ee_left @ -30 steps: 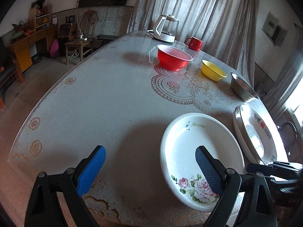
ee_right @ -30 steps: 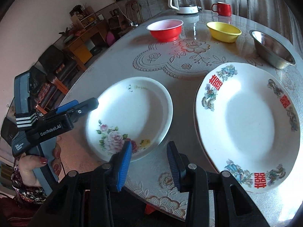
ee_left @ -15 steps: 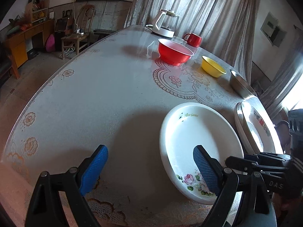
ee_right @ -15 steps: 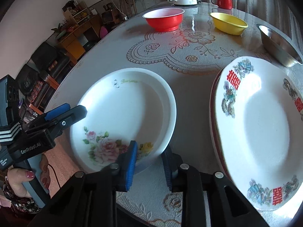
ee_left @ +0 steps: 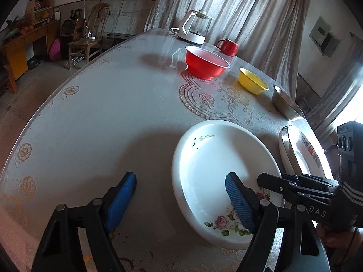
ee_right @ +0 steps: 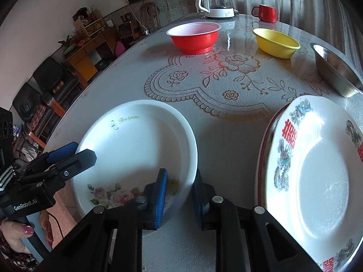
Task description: Organize plates and bowls
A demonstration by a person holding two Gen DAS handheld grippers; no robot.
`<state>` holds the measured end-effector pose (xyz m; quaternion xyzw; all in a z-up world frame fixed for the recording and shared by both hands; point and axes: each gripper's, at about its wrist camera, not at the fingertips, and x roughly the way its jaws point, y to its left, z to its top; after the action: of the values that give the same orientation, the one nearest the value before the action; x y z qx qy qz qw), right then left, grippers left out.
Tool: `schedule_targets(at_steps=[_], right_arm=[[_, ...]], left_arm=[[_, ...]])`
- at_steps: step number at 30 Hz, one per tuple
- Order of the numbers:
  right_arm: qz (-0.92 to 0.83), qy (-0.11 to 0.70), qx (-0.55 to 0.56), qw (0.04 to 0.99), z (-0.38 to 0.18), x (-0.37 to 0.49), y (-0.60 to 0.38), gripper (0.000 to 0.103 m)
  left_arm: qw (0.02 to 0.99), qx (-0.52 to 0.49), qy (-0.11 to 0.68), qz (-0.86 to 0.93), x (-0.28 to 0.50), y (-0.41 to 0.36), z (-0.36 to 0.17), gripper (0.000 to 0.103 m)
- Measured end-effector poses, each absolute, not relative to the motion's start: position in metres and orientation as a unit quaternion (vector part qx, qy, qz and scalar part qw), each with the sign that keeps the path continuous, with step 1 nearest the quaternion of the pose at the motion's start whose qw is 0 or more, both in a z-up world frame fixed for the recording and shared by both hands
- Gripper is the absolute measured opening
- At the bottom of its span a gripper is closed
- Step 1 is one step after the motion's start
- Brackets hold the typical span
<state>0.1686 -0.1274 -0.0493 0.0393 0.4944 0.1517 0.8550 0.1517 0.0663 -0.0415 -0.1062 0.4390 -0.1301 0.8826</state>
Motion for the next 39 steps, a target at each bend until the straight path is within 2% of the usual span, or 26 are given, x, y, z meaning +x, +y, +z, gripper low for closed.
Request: schedule_targets(at_steps=[1,2,3,6,8,13,26,39], right_arm=[[0.152,0.494,0.039,0.855,-0.049,0.169,-0.127,0.021],[0.152,0.493,0.039,0.856,-0.049,0.168,-0.127,0.021],[0.152,0.493,0.039,0.856,-0.049,0.168,-0.127,0.021],[0.152,0.492,0.038,0.856,-0.049,0.166,-0.127,0.021],[0.152,0.492,0.038,0.856,-0.049,0.166,-0.127,0.021],[0.152,0.480,0.036,0.864,-0.050,0.164,-0.127,0.021],[0.178,0.462,0.057,0.867,-0.039,0.155,-0.119,0.017],[0.176,0.426,0.083,0.884,-0.008,0.144,-0.142,0.017]], left_arm=[[0.884,-0.100,0.438,-0.132,0.153,0.065,-0.041,0.053],[0.882,-0.095,0.441,-0.138,0.154,0.063,-0.042,0.043],[0.881,-0.092,0.443,-0.137,0.155,0.062,-0.043,0.039],[0.880,-0.086,0.444,-0.147,0.155,0.058,-0.043,0.039],[0.879,-0.084,0.444,-0.152,0.154,0.056,-0.044,0.032],[0.881,-0.097,0.438,-0.149,0.153,0.062,-0.045,0.023],[0.901,-0.090,0.408,-0.121,0.144,0.074,-0.029,0.023],[0.917,-0.083,0.362,-0.144,0.140,0.050,0.014,0.023]])
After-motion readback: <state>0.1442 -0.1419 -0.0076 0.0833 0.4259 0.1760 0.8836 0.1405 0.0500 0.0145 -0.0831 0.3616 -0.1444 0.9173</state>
